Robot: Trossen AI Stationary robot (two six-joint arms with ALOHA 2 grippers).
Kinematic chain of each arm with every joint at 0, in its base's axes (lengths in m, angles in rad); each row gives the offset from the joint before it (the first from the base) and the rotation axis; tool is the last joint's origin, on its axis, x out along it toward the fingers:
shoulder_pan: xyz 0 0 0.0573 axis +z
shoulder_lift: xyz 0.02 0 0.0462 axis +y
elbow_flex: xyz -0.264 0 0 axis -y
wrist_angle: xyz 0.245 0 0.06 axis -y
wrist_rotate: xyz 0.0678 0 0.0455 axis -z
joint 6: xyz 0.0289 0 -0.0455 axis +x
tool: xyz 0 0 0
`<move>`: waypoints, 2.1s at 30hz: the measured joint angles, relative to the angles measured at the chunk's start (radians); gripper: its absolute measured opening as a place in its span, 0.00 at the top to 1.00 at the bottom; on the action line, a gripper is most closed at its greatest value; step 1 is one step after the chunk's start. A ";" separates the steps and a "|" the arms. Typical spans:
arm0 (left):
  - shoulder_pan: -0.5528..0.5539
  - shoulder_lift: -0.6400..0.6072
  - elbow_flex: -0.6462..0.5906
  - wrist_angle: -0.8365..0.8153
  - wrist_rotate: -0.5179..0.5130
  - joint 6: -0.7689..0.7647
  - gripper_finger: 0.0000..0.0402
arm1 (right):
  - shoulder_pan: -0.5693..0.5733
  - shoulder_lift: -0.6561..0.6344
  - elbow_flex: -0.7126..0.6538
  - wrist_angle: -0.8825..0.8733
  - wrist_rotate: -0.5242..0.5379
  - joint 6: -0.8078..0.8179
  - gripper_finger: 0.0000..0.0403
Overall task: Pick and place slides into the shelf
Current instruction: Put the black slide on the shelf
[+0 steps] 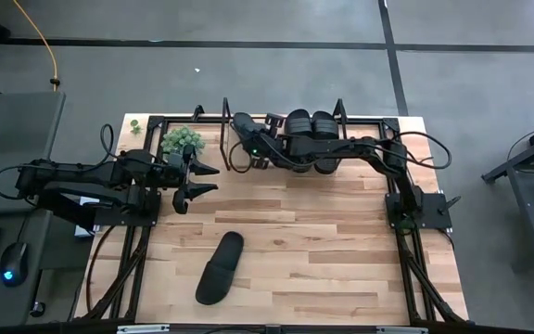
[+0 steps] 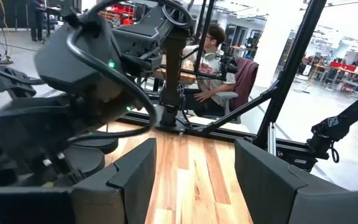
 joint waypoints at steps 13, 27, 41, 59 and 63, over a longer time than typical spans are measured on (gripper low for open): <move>0.000 0.000 0.000 0.000 0.000 -0.001 0.50 | -0.027 0.000 -0.022 0.020 -0.156 0.021 0.95; 0.000 0.000 0.000 0.000 0.000 -0.001 0.50 | -0.032 0.000 -0.029 0.070 -0.291 -0.017 0.64; 0.000 0.000 0.000 -0.007 0.000 0.000 0.50 | -0.032 0.000 -0.029 0.078 -0.376 0.052 0.39; 0.002 0.012 0.001 -0.144 -0.203 0.107 0.50 | -0.011 -0.082 -0.026 -0.146 -0.238 0.204 0.38; 0.019 0.026 0.001 -0.142 -0.227 0.141 0.50 | 0.017 -0.115 -0.026 -0.215 -0.252 0.229 0.38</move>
